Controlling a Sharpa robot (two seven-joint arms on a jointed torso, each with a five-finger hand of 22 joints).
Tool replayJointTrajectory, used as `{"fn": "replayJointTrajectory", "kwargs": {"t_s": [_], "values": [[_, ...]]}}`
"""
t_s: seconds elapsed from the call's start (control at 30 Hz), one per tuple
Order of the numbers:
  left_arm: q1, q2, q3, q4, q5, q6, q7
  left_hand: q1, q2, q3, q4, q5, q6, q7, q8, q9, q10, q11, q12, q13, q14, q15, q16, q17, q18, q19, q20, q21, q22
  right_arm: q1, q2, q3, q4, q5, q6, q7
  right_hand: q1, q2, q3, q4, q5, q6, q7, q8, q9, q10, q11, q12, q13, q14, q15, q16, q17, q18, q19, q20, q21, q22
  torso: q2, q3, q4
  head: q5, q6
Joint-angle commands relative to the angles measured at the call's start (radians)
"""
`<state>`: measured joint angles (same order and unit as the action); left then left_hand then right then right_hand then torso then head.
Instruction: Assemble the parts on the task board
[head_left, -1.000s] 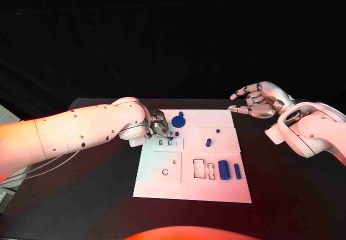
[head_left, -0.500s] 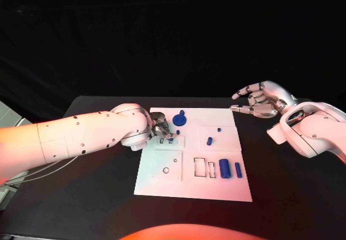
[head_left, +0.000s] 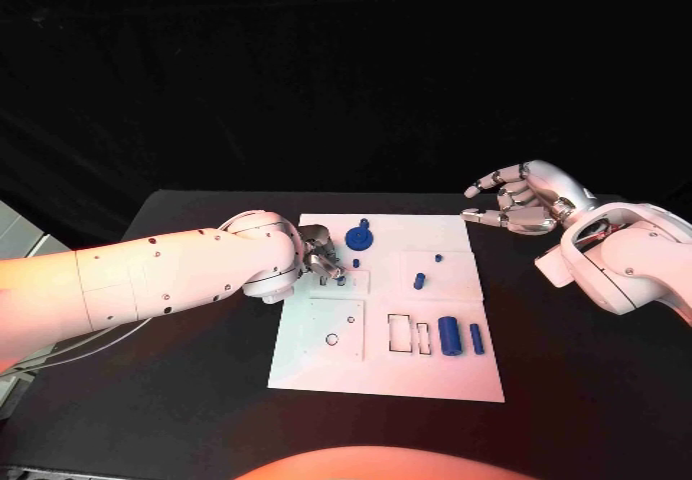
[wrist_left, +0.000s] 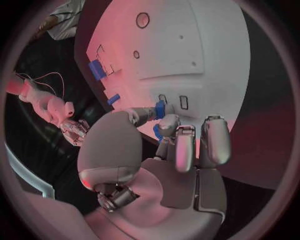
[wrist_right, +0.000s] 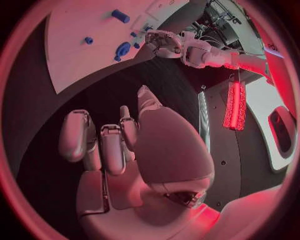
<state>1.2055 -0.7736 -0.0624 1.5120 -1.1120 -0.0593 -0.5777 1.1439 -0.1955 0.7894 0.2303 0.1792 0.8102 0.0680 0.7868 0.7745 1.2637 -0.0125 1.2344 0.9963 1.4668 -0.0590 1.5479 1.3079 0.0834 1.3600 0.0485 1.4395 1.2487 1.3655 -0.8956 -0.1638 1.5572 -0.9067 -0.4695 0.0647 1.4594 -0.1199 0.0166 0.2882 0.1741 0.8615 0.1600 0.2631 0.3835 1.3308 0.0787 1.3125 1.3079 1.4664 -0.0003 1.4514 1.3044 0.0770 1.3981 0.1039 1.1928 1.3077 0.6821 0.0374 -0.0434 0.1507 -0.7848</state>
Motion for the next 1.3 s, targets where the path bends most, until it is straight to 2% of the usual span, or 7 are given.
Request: {"fn": "replayJointTrajectory", "kwargs": {"t_s": [0.03,0.5,1.0,1.3], "values": [[-0.002,0.003,0.0,0.0,-0.018,0.019,-0.011,-0.001,0.008,0.145,-0.137,0.002,0.015,-0.011,0.003,0.122,0.002,-0.001,0.001,-0.003,0.093,-0.008,0.006,0.23,-0.014,0.005,-0.001,0.005,0.002,0.0,0.001,0.0,0.001,-0.013,0.011,0.009,0.0,0.005,-0.003,0.001,0.006,-0.008,-0.002,0.004,0.002,-0.007,-0.003,-0.004,0.04,0.032,0.0,-0.004,0.001,0.006,-0.002,0.0,0.001,0.018,0.0,-0.0005,0.0001,0.0,-0.002],[-0.006,0.007,-0.001,-0.004,-0.019,0.037,-0.016,-0.004,0.007,0.148,-0.139,0.002,0.015,-0.011,0.003,0.123,0.0,-0.002,-0.001,-0.006,0.093,-0.009,0.007,0.231,-0.014,0.006,-0.002,0.005,0.003,0.0,0.002,0.0,0.001,-0.014,0.012,0.008,-0.001,0.006,-0.003,0.001,0.007,-0.008,-0.002,0.006,0.002,-0.004,-0.003,-0.001,0.043,0.033,0.0,-0.002,0.005,0.005,0.0,0.0,0.005,0.021,-0.001,0.0001,0.0,-0.002,-0.006],[-0.011,0.005,-0.002,-0.001,-0.009,0.062,-0.015,-0.007,0.006,0.155,-0.143,0.001,0.016,-0.012,0.004,0.124,-0.001,-0.002,-0.004,-0.009,0.093,-0.009,0.007,0.232,-0.015,0.006,-0.003,0.005,0.003,-0.001,0.0,0.0,0.001,-0.024,0.01,0.001,-0.002,0.007,-0.003,0.002,0.007,-0.008,-0.002,0.007,0.002,-0.002,-0.003,0.001,0.044,0.034,0.0,0.0,0.009,0.004,0.002,0.0,0.009,0.023,-0.002,-0.0003,0.001,-0.004,-0.006],[-0.012,0.007,-0.001,-0.001,-0.005,0.065,-0.013,-0.01,0.005,0.158,-0.145,0.001,0.017,-0.012,0.004,0.125,0.0,-0.003,-0.003,-0.008,0.094,-0.01,0.008,0.233,-0.015,0.007,-0.003,0.006,0.004,-0.001,0.001,0.0,0.002,-0.027,0.01,-0.001,-0.003,0.008,-0.004,0.002,0.007,-0.008,-0.002,0.008,0.002,-0.001,-0.003,0.003,0.045,0.035,0.0,0.0,0.01,0.003,0.004,0.0,0.012,0.026,-0.001,-0.0001,-0.0005,-0.004,-0.006]]}}
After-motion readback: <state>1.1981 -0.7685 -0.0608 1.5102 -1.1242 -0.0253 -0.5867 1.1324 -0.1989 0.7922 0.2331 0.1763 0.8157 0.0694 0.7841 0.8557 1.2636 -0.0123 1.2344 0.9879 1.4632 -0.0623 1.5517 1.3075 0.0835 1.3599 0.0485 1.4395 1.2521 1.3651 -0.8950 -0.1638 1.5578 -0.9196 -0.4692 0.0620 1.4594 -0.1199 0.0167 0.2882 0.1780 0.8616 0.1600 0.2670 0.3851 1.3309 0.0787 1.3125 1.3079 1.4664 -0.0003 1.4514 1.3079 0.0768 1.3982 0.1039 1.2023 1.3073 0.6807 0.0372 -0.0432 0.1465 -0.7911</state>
